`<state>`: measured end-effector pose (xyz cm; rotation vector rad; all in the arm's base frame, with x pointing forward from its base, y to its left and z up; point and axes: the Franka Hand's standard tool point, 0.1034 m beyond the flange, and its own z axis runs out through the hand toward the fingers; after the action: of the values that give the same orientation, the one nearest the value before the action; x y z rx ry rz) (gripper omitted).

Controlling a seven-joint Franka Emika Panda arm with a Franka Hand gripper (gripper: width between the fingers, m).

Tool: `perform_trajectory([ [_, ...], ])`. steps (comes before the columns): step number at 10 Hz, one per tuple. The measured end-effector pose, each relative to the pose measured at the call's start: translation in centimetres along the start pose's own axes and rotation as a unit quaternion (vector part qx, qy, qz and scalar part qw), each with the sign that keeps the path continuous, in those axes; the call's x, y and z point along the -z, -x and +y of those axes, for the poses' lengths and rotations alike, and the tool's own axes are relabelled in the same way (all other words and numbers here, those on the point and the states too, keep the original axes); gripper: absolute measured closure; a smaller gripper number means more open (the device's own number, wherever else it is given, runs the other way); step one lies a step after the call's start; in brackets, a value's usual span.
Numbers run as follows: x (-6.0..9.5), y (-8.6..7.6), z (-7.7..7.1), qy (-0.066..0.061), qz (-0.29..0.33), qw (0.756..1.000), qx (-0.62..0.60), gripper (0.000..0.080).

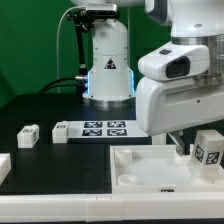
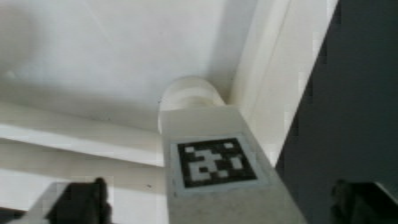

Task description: Assemble one leg

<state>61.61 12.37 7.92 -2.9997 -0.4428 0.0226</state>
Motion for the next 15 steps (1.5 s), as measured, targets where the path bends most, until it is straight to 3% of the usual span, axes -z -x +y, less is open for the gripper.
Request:
perform_trajectory([
  [1, -0.1, 0.11, 0.03, -0.001, -0.003, 1.0, 0.006, 0.0243],
  [2, -0.1, 0.1, 0.03, 0.0, -0.002, 1.0, 0.005, 0.044],
  [3, -0.09, 0.12, 0.18, 0.0, -0.002, 1.0, 0.004, 0.0505],
  [7, -0.1, 0.13, 0.23, 0.0, -0.002, 1.0, -0.015, 0.0505],
  [9, -0.1, 0.1, 0.26, -0.001, 0.001, 0.992, -0.126, 0.0505],
  [12, -0.12, 0.82, 0.03, 0.004, 0.02, 0.926, -0.377, 0.0505],
  [15, -0.27, 0.83, 0.11, 0.001, 0.02, 0.849, -0.528, 0.0505],
])
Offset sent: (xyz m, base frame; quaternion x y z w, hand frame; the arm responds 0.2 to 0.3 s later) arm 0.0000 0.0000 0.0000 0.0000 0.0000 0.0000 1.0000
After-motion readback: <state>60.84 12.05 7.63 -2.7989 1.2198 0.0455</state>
